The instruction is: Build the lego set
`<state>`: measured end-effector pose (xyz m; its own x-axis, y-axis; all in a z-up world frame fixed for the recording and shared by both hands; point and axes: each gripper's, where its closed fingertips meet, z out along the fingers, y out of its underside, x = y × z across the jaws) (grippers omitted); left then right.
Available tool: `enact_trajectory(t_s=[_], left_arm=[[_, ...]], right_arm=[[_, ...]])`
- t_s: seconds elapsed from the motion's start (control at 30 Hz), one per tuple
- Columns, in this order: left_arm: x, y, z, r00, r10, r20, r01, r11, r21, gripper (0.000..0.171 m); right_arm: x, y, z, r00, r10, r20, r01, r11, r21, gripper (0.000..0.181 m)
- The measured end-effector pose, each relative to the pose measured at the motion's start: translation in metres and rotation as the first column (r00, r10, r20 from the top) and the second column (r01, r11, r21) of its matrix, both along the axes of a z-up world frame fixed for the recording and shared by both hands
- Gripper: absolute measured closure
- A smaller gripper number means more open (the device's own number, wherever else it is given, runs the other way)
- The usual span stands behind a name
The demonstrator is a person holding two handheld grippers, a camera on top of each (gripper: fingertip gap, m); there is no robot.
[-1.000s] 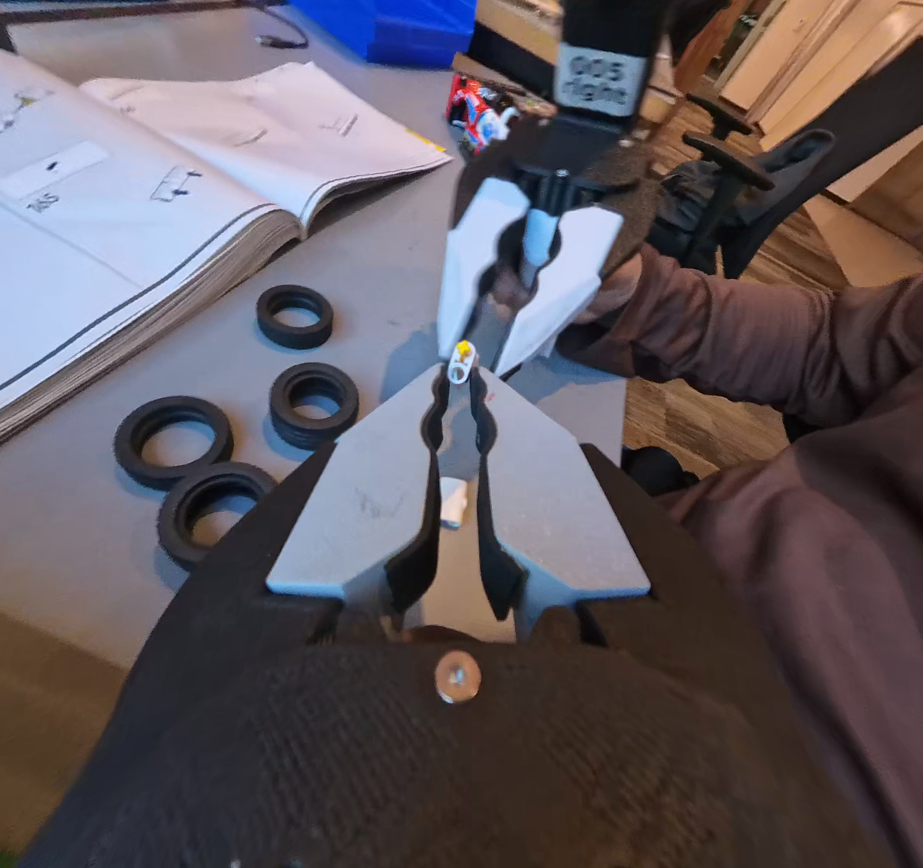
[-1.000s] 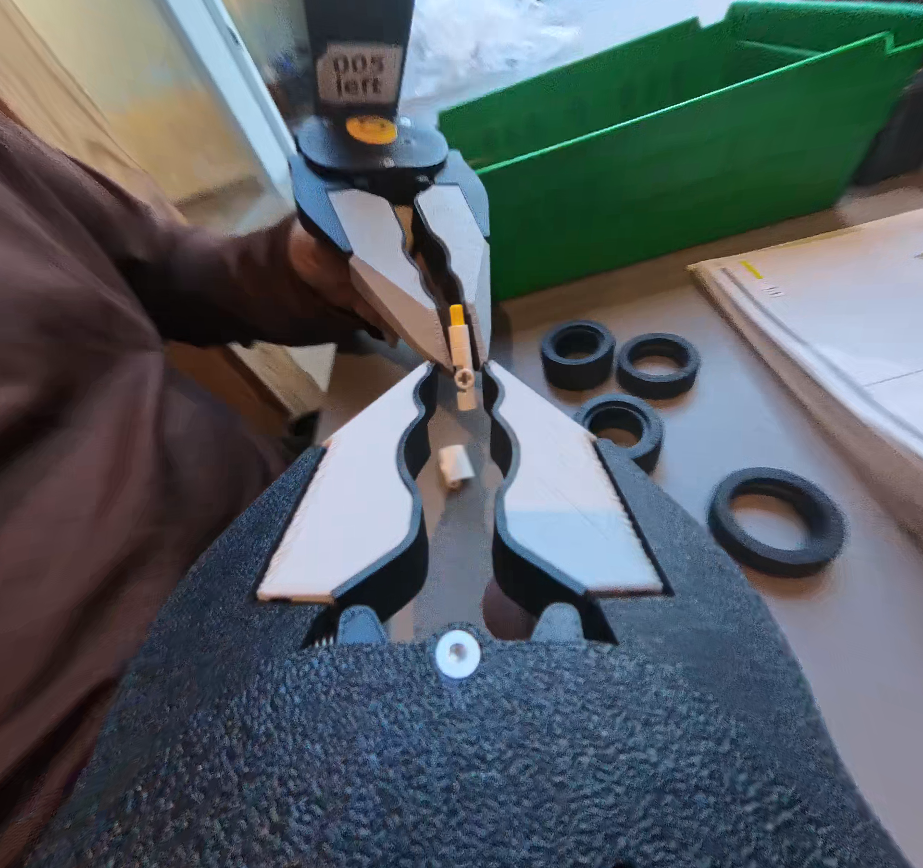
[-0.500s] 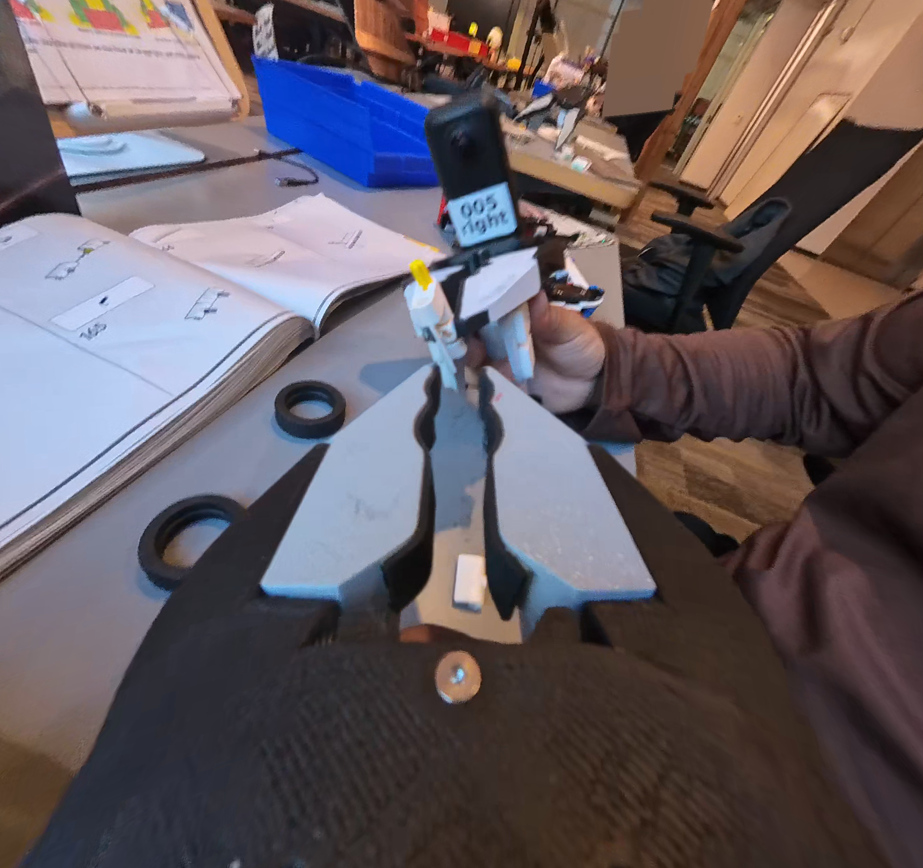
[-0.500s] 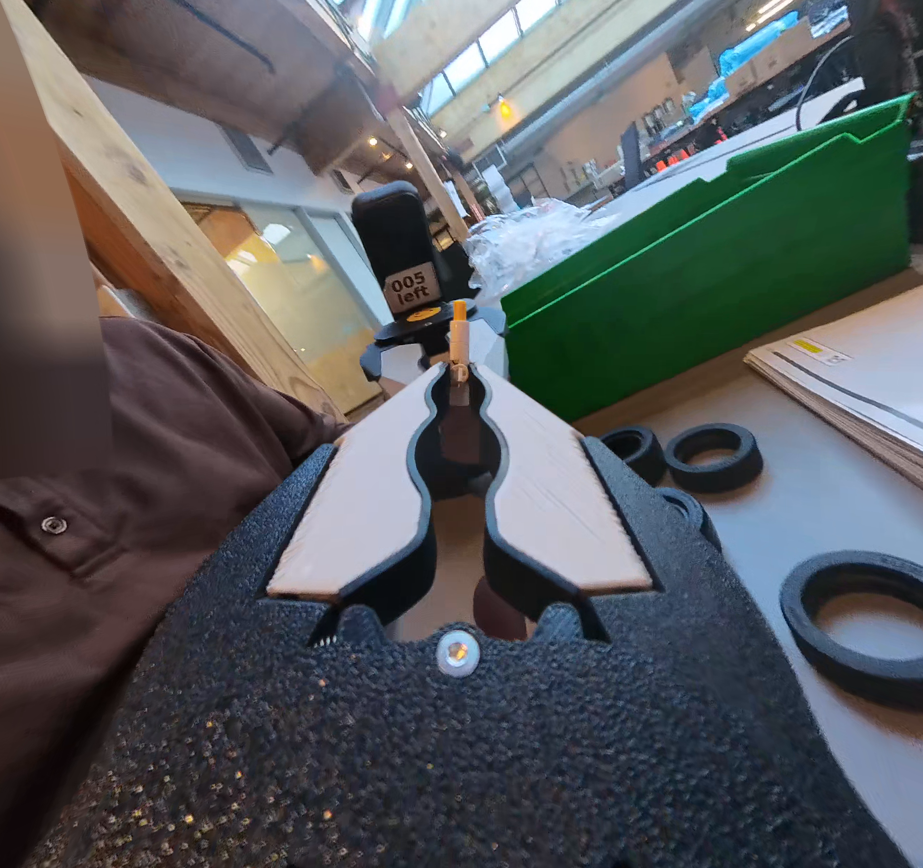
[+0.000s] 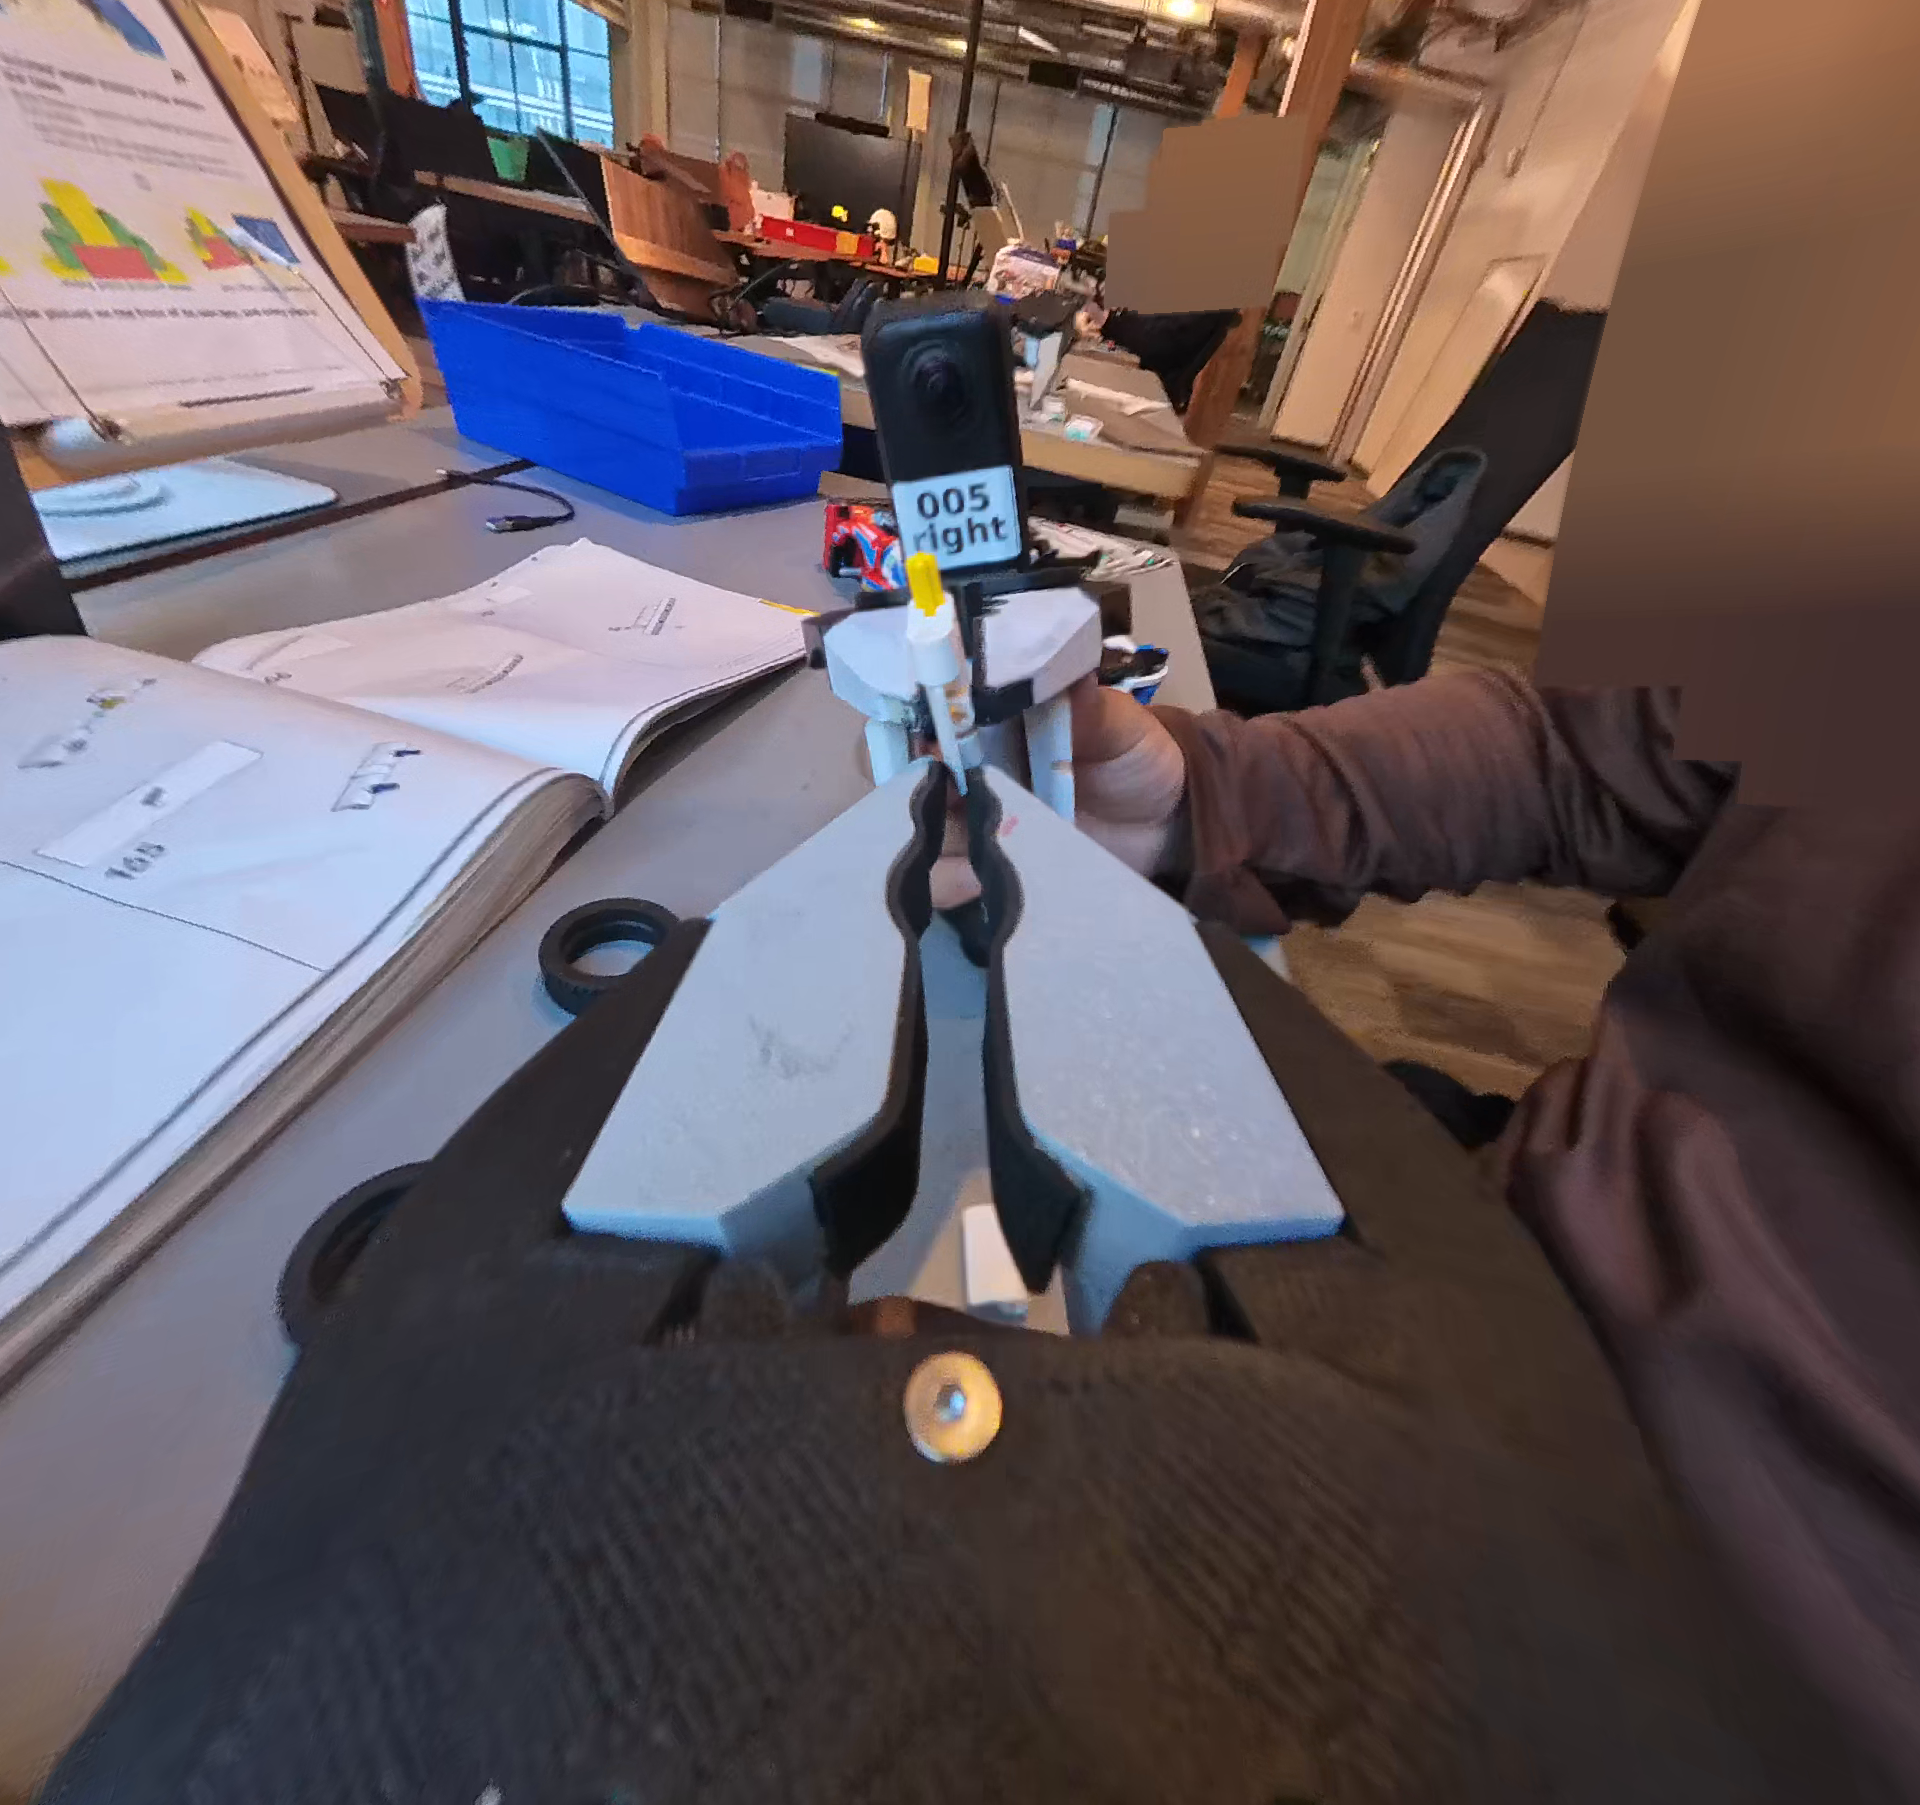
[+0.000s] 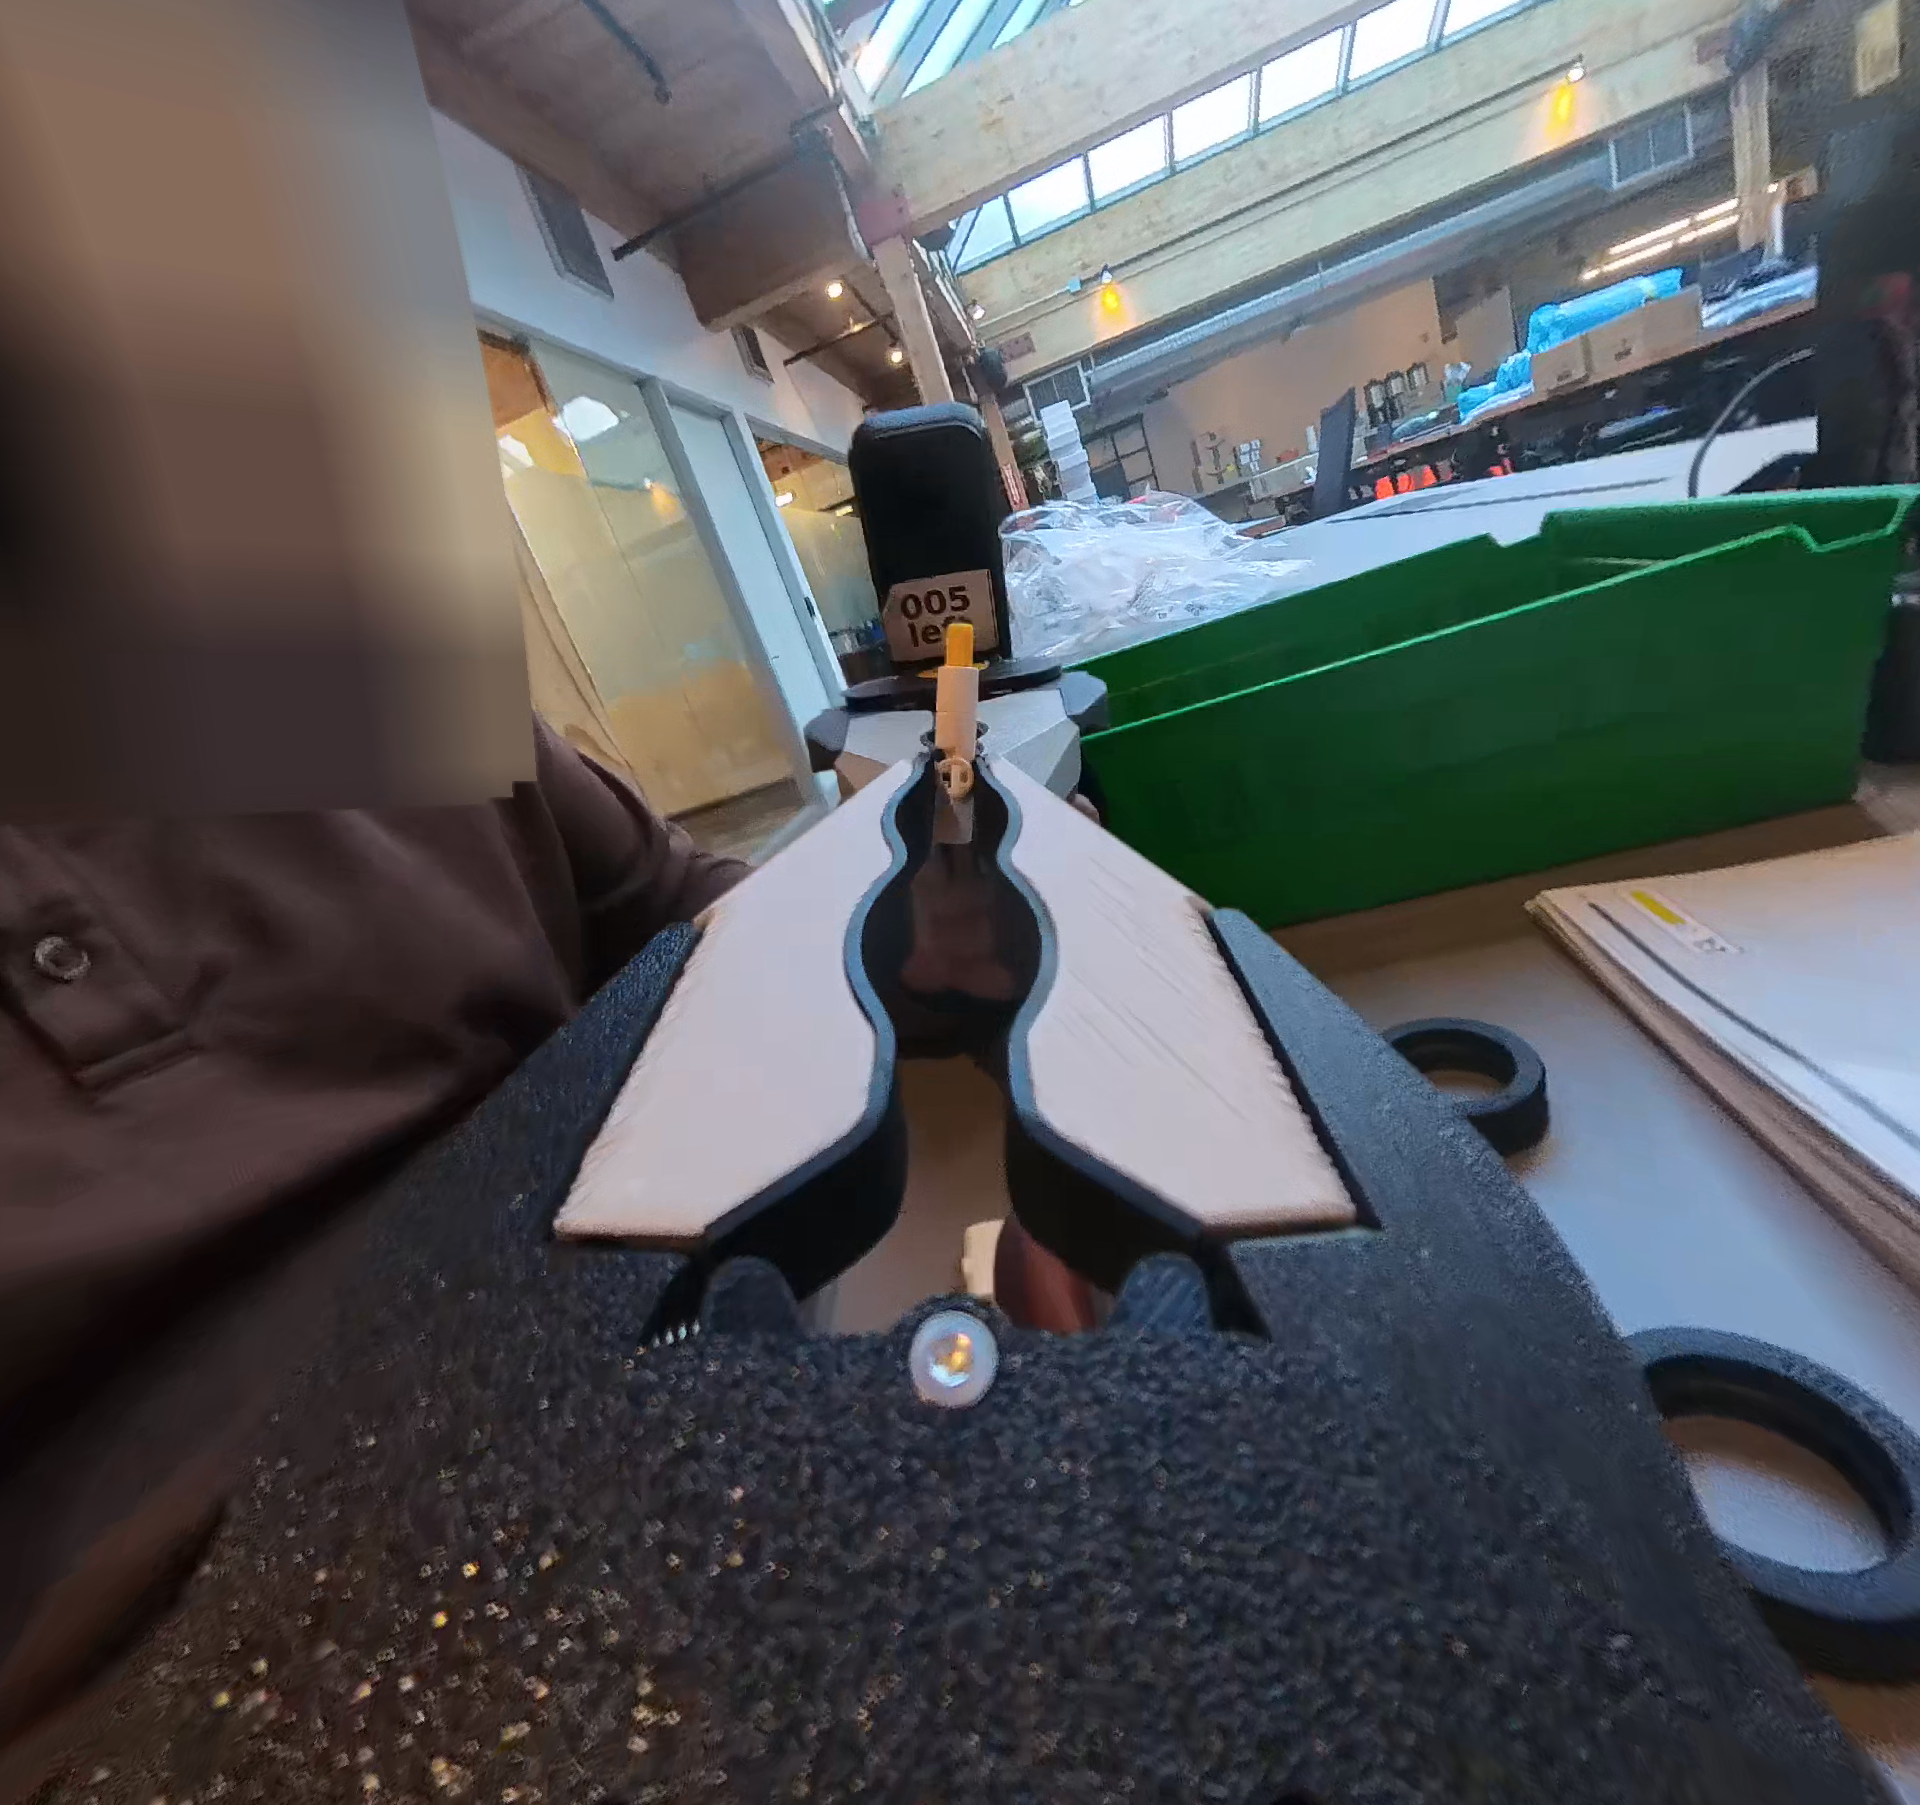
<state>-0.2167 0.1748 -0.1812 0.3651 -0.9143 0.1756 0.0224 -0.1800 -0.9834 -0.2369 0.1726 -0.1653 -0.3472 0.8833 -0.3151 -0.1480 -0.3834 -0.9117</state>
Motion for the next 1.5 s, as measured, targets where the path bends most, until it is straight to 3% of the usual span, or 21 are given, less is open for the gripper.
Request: enact_trajectory(t_s=[0.17,0.23,0.33,0.5,0.6,0.77,0.87,0.93,1.07,1.13,1.27,1.5], left_arm=[[0.002,-0.006,-0.017,0.953,0.132,-0.272,-0.052,0.957,0.284,0.171],[0.004,-0.006,-0.034,0.913,0.165,-0.374,-0.037,0.944,0.327,0.171],[0.004,-0.002,-0.053,0.835,0.26,-0.485,-0.039,0.907,0.42,0.171],[0.006,0.005,-0.06,0.684,0.457,-0.569,-0.013,0.787,0.617,0.171],[0.007,0.01,-0.064,0.582,0.559,-0.59,0.029,0.711,0.703,0.171],[0.011,0.01,-0.072,0.527,0.585,-0.617,0.073,0.692,0.718,0.171],[0.01,0.01,-0.071,0.534,0.583,-0.612,0.066,0.693,0.718,0.171],[0.011,0.006,-0.071,0.584,0.536,-0.609,0.05,0.725,0.687,0.171],[0.017,-0.006,-0.069,0.758,0.327,-0.565,0.021,0.853,0.521,0.165],[0.019,-0.012,-0.064,0.803,0.258,-0.537,0.036,0.879,0.475,0.166],[0.025,-0.024,-0.065,0.829,0.182,-0.528,0.094,0.886,0.454,0.167],[0.034,-0.048,-0.061,0.845,0.089,-0.528,0.208,0.854,0.476,0.168]], right_arm=[[0.006,-0.018,-0.007,0.995,-0.056,0.086,0.027,0.951,0.31,0.174],[0.011,-0.028,-0.005,0.992,-0.099,0.074,0.058,0.901,0.429,0.168],[0.014,-0.034,-0.02,0.964,-0.225,0.138,0.095,0.783,0.615,0.165],[0.024,-0.022,-0.04,0.84,-0.524,0.144,0.169,0.503,0.847,0.158],[0.031,-0.016,-0.053,0.779,-0.608,0.153,0.131,0.396,0.909,0.16],[0.032,-0.012,-0.07,0.738,-0.652,0.171,0.033,0.288,0.957,0.162],[0.032,-0.012,-0.07,0.734,-0.662,0.154,0.005,0.232,0.973,0.174],[0.03,-0.015,-0.069,0.74,-0.656,0.153,-0.003,0.223,0.975,0.174],[0.03,-0.022,-0.066,0.763,-0.622,0.175,0.036,0.311,0.95,0.174],[0.03,-0.027,-0.063,0.785,-0.593,0.179,0.064,0.366,0.929,0.174],[0.031,-0.04,-0.06,0.82,-0.538,0.196,0.064,0.426,0.902,0.174],[0.033,-0.065,-0.056,0.858,-0.474,0.197,-0.003,0.379,0.925,0.174]])
